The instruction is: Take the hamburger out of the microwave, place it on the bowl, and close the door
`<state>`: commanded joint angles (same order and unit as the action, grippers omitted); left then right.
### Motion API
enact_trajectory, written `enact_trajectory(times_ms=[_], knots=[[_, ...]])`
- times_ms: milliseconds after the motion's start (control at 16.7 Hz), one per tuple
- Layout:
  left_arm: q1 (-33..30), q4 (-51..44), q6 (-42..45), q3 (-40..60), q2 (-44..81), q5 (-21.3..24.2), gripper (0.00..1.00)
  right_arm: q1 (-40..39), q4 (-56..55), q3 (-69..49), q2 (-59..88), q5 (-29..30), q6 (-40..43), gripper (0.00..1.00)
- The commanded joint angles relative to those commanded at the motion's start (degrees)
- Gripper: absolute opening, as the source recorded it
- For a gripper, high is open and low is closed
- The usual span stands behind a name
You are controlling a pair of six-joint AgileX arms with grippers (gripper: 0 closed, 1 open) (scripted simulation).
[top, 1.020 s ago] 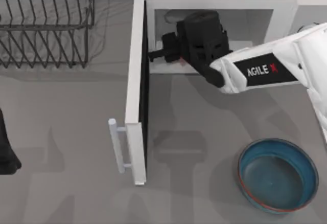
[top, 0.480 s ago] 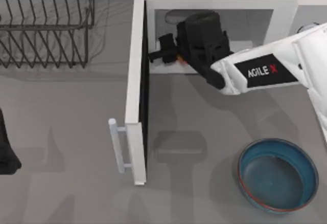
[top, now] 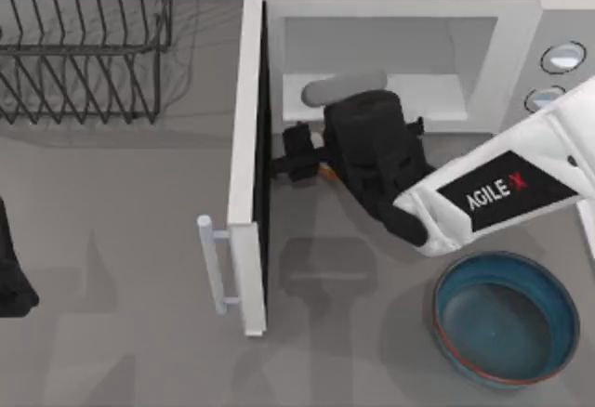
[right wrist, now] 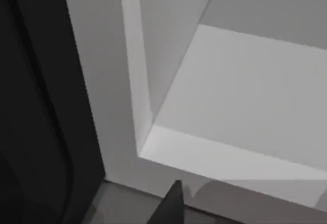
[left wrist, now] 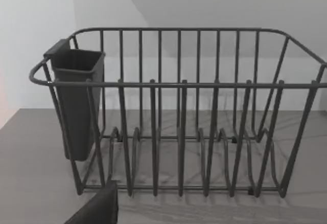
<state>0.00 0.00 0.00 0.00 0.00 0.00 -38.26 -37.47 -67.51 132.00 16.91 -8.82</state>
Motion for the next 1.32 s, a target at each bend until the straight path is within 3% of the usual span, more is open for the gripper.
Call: enact_trajectory(times_ms=[420,900,1320], knots=[[0.0,0.0,0.0,0.0,0.0,0.0,1.00,-7.9,-9.8,20.5,-10.2,6.9,-3.6,0.00],[0.0,0.0,0.0,0.0,0.0,0.0,1.00,-7.8,-8.6,20.4,-11.9,7.1,-3.8,0.00],[0.0,0.0,0.0,0.0,0.0,0.0,1.00,-7.8,4.5,17.6,-22.3,6.9,-3.8,0.00]])
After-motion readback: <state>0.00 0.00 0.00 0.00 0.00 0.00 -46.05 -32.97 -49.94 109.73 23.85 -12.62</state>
